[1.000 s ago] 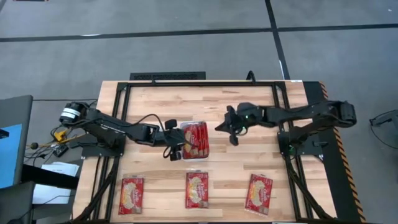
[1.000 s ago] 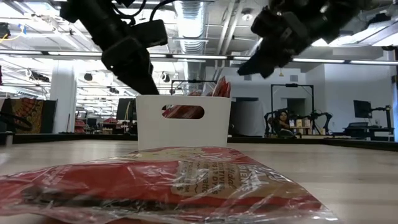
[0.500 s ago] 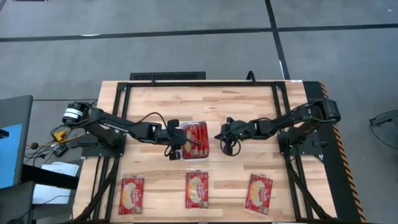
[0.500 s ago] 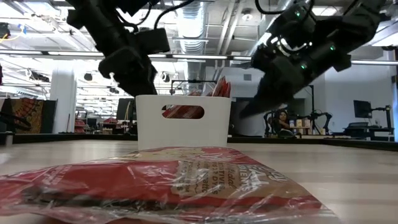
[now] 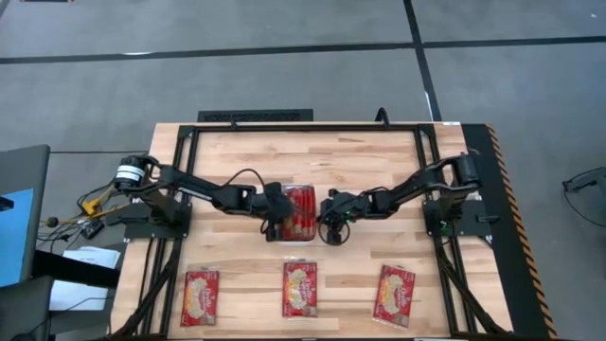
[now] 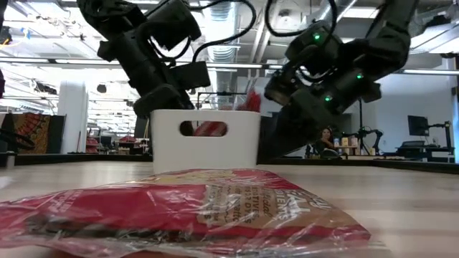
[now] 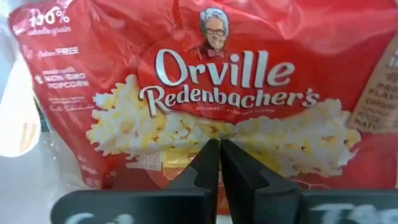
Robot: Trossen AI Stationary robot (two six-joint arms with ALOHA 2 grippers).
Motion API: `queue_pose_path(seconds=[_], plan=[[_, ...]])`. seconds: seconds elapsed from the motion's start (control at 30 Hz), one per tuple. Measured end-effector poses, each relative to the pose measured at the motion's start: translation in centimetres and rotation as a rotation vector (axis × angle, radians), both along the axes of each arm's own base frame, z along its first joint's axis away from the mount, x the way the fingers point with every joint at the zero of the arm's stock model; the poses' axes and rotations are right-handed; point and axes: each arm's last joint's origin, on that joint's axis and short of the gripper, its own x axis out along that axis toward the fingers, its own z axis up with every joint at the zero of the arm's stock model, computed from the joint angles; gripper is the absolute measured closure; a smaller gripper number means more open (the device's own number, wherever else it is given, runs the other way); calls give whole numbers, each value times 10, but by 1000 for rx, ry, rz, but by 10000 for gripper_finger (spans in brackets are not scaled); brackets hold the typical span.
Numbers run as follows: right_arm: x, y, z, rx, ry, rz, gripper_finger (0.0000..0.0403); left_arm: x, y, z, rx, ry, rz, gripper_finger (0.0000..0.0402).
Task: Sort popcorn bags into baskets
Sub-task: Put the red popcorn bag into the white bin
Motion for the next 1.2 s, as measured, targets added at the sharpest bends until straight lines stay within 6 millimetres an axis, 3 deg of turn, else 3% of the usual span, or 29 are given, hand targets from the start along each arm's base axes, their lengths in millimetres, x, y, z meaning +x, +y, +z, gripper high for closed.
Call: queue_pose_path(seconds=[0.23, 0.5, 0.67, 0.8, 1.2], plan=[[7, -2, 1, -22, 1, 12, 394, -1, 2, 2, -26, 17, 16, 398], [9, -3, 3, -28, -11, 10, 394, -9, 3, 50, 10, -12, 28, 396], [9, -4, 3, -27, -14, 10, 399, -17, 4, 59, 44, 29, 12, 395], [9, -4, 3, -27, -13, 10, 395, -23, 9, 53, 43, 120, 0, 395], [8, -5, 3, -23, -16, 5, 396, -12, 21, 15, -11, 260, -37, 395]])
